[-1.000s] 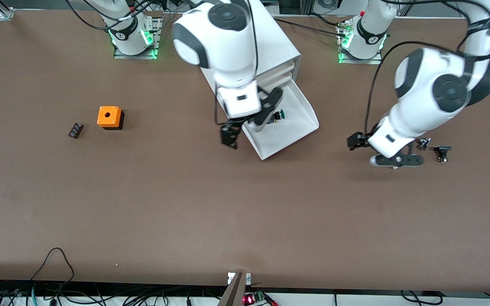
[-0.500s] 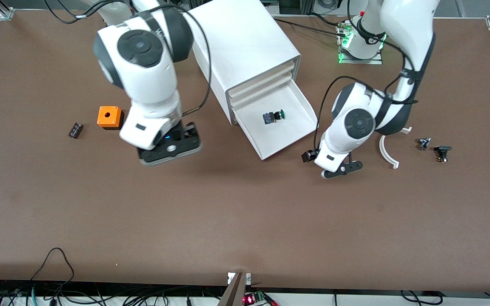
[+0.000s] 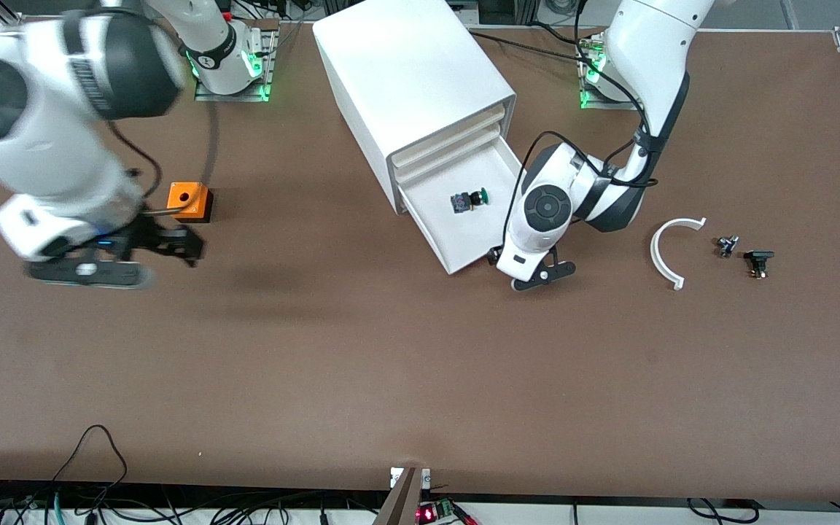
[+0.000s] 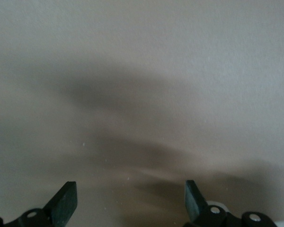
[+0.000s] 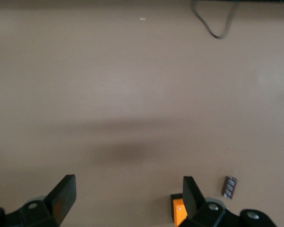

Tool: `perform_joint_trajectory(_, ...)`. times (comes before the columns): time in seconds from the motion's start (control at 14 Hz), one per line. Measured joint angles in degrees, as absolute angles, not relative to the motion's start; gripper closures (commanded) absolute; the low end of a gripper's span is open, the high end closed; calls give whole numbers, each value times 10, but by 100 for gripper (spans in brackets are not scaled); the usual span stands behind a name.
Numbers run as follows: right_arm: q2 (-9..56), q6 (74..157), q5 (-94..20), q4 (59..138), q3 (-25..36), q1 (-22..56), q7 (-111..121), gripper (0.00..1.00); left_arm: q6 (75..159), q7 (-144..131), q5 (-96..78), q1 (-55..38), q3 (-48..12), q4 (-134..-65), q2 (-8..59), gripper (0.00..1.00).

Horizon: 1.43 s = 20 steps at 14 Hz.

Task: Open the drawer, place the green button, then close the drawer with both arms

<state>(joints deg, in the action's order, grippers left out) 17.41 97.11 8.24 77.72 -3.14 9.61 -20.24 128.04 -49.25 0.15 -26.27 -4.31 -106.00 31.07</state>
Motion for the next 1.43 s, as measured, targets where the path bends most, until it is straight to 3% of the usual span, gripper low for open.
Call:
perform_joint_trajectory(0.5,46,938,60,904,79,86,-102,0,1281,-497,2,-266,-149,-1100,279,0)
perform_joint_trajectory(0.79,30,936,20,941,143,85,-23,0,1281,-498,2,-267,-197,-1116,274,0)
perform_joint_trajectory(1.14,-13,961,19,1014,142,90,-21,0,1281,-498,2,-267,-212,-1123,269,0)
perform_joint_trajectory(1.43,-42,962,19,1023,123,94,-15,0,1304,-498,2,-261,-214,-1124,264,0)
